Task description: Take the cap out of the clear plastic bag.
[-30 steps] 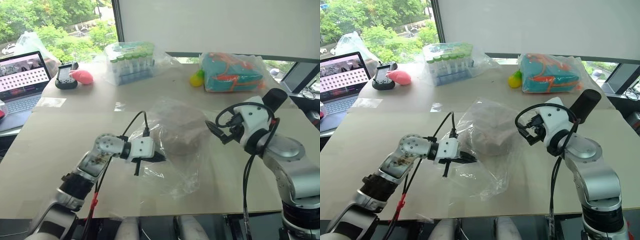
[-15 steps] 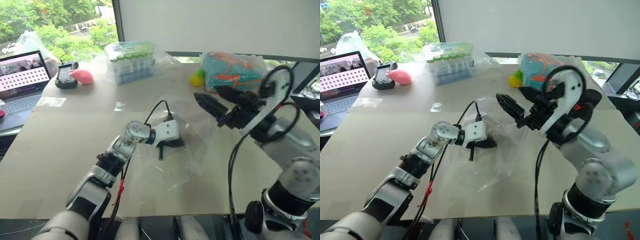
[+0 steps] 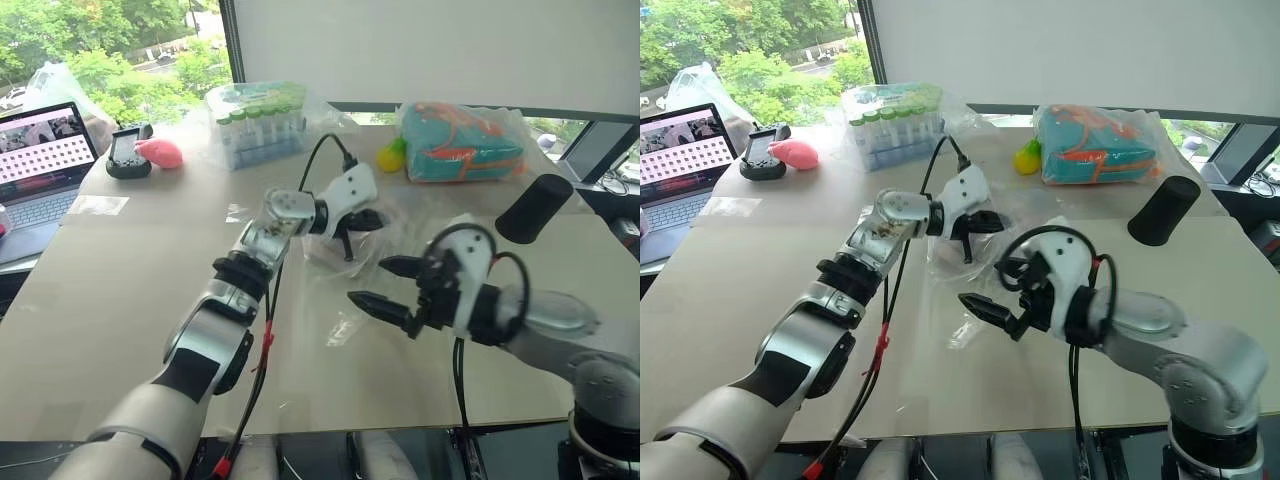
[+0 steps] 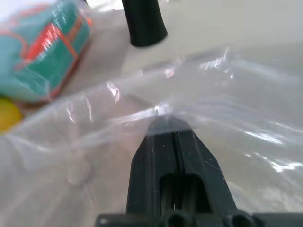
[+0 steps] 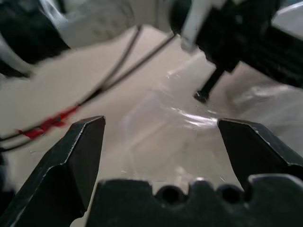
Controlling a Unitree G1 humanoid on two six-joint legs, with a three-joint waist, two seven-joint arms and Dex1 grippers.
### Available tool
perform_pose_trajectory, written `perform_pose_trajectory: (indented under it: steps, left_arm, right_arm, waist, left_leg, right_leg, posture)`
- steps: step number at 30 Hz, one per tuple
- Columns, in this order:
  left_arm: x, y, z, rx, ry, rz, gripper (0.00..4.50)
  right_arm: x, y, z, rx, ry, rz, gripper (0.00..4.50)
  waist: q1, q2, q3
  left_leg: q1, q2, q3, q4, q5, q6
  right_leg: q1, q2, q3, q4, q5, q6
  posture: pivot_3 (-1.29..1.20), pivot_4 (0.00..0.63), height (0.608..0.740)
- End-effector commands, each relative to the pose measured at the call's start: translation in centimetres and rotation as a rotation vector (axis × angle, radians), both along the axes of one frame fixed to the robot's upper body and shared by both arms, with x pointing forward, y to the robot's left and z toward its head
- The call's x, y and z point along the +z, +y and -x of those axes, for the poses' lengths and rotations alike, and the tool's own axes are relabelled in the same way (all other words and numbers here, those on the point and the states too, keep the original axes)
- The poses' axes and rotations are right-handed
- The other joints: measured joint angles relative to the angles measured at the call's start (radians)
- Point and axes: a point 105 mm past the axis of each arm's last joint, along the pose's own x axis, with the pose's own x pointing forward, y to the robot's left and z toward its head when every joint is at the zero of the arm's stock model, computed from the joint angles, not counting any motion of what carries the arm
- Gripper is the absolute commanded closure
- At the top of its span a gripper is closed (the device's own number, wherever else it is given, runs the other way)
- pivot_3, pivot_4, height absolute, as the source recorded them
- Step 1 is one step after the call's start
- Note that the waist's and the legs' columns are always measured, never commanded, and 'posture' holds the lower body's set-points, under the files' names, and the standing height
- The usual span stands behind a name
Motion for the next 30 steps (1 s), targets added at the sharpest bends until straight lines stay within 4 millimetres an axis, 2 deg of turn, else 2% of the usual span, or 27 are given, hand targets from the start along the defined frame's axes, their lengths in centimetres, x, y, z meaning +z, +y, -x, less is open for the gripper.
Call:
perform_pose_trajectory:
  steps: [1,6,14,18,22,25,30]
  left_arm:
    - [2.0,-0.5,0.5,-0.044,-0.046,0.046,4.46]
    - [2.6,-0.3,0.7,-0.059,-0.057,0.049,4.46]
    - [4.3,0.1,1.0,-0.089,-0.054,0.078,4.46]
    - [6.3,0.3,2.0,-0.139,-0.046,0.118,4.46]
    - [7.2,0.8,2.3,-0.131,-0.051,0.134,4.46]
    - [7.0,1.3,2.3,-0.122,-0.050,0.119,4.46]
    - [4.9,2.8,3.2,-0.156,-0.014,0.038,4.46]
  right_arm:
    - [0.8,0.3,-1.5,-0.070,-0.139,0.035,0.00]
    - [0.0,1.1,-1.9,-0.075,-0.203,0.106,0.00]
    - [-2.3,0.5,-1.8,-0.039,-0.272,0.309,0.00]
    - [-3.1,-0.5,-3.0,-0.080,-0.360,0.451,0.00]
    - [-3.4,-1.2,-4.3,-0.132,-0.460,0.571,0.00]
    - [-3.8,-1.0,-4.2,-0.120,-0.455,0.559,0.00]
    - [-3.5,-0.6,-3.9,-0.109,-0.462,0.533,0.00]
  waist:
    - [0.001,0.000,0.000]
    - [0.004,0.000,0.000]
    - [0.005,0.000,0.000]
    - [0.003,0.000,0.000]
    - [0.001,0.000,0.000]
    - [0.002,0.000,0.000]
    - [0.001,0.000,0.000]
  left_leg:
    - [0.000,0.000,0.000,0.000,0.000,0.000]
    - [-0.001,0.000,0.000,0.000,0.000,0.000]
    - [-0.001,0.000,0.000,0.000,0.000,0.000]
    - [-0.001,0.000,0.000,0.000,0.000,0.000]
    - [0.000,0.000,0.000,0.000,0.000,0.000]
    - [0.000,0.000,0.000,0.000,0.000,0.000]
    - [0.000,0.000,0.000,0.000,0.000,0.000]
  right_leg:
    - [0.000,0.000,0.000,0.000,0.000,0.000]
    - [-0.001,0.000,0.000,0.000,0.000,0.000]
    - [-0.001,0.000,0.000,0.000,0.000,0.000]
    - [-0.001,0.000,0.000,0.000,0.000,0.000]
    - [-0.001,0.000,0.000,0.000,0.000,0.000]
    - [-0.001,0.000,0.000,0.000,0.000,0.000]
    - [-0.001,0.000,0.000,0.000,0.000,0.000]
  posture:
    - [0.00,0.150,0.740]
    - [0.00,0.150,0.740]
    - [0.00,0.150,0.740]
    - [0.00,0.150,0.740]
    - [0.00,0.150,0.740]
    - [0.00,0.150,0.740]
    - [0.00,0.150,0.740]
